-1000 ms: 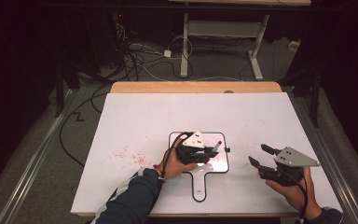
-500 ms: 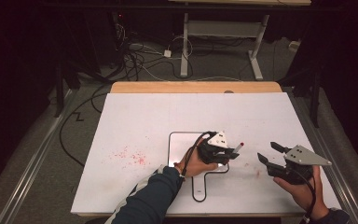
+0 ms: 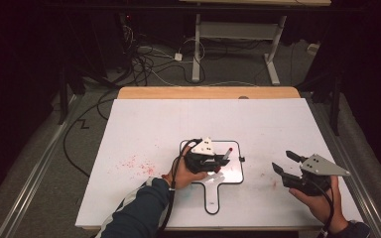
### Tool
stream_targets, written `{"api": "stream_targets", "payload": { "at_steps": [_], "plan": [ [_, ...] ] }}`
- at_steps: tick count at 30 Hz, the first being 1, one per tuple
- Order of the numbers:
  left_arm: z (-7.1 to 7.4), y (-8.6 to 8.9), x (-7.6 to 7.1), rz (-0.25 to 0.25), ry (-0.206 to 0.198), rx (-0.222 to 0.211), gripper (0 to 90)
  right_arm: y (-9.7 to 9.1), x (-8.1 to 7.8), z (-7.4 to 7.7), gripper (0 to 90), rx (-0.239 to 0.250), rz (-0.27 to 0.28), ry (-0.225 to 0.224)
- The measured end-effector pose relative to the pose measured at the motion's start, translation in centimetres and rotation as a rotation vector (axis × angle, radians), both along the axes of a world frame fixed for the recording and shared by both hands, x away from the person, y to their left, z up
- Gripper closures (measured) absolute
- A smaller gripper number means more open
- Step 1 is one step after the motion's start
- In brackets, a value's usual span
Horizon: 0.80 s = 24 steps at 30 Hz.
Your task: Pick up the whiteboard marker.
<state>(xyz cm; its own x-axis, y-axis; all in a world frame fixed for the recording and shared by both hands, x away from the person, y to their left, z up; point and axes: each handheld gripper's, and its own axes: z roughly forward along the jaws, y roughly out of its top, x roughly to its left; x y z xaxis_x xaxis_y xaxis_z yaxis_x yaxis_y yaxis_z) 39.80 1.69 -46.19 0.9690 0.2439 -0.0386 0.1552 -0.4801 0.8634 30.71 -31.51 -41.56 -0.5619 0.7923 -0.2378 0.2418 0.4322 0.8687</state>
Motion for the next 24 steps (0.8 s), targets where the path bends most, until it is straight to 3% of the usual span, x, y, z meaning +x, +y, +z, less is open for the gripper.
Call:
{"api": "stream_targets", "payload": {
  "at_steps": [6,11,15,21,24],
  "plan": [
    [0.0,2.8,0.0,0.054,0.005,0.008,78.9,0.1,0.1,0.0,39.5,-0.001,0.002,0.000],
    [-0.2,4.2,0.3,0.091,0.021,-0.010,78.9,0.1,0.0,0.0,39.5,0.000,0.003,-0.002],
    [-0.3,2.7,0.5,0.062,0.017,-0.010,78.8,0.1,0.0,0.0,39.5,-0.006,0.002,-0.001],
    [0.0,-1.3,0.9,-0.004,-0.002,0.015,78.9,0.1,0.1,0.0,39.5,-0.005,0.004,0.000],
    [0.1,-3.1,1.3,-0.023,0.008,0.011,78.9,-0.1,0.1,0.0,39.5,-0.005,0.000,-0.002]
  ]
}}
